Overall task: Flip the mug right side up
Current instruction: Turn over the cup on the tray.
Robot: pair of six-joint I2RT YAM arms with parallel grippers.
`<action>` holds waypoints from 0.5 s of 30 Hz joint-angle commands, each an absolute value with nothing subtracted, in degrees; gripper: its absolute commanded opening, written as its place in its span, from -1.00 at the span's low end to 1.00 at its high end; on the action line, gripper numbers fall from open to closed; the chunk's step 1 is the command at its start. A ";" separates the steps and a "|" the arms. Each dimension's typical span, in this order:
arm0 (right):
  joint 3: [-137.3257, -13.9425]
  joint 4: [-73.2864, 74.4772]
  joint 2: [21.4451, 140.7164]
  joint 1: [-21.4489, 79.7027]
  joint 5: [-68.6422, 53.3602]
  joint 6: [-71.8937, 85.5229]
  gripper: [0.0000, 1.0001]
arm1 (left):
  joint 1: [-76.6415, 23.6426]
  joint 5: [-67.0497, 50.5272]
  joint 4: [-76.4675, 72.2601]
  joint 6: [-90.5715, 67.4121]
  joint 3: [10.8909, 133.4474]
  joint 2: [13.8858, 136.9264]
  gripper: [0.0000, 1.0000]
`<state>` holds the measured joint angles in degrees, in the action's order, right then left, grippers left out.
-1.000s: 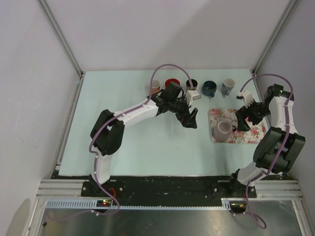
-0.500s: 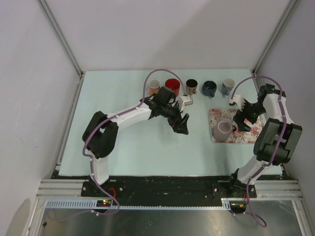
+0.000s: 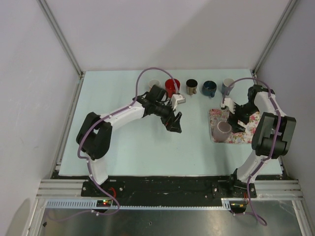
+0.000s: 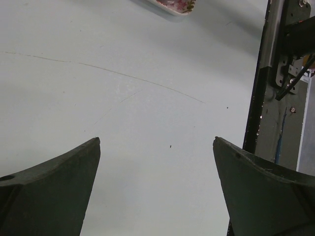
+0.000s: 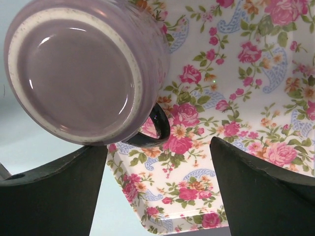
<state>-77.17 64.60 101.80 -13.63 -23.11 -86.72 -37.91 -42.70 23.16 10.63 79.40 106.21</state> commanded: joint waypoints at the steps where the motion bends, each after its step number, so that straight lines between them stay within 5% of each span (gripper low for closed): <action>1: -78.75 67.07 102.77 -13.21 -24.54 -89.45 0.78 | -37.27 -44.48 23.83 13.05 79.44 102.64 0.99; 11: -78.75 70.08 104.36 -14.03 -29.47 -94.23 0.62 | -36.96 -45.24 24.59 13.07 79.81 103.46 0.99; 15: -78.75 72.05 105.52 -14.69 -30.14 -96.26 0.36 | -36.84 -45.12 24.86 13.23 79.77 103.57 0.99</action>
<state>-77.47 69.23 103.70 -14.50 -26.00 -92.66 -37.19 -43.64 24.69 11.31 79.40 105.60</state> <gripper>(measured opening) 0.751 0.995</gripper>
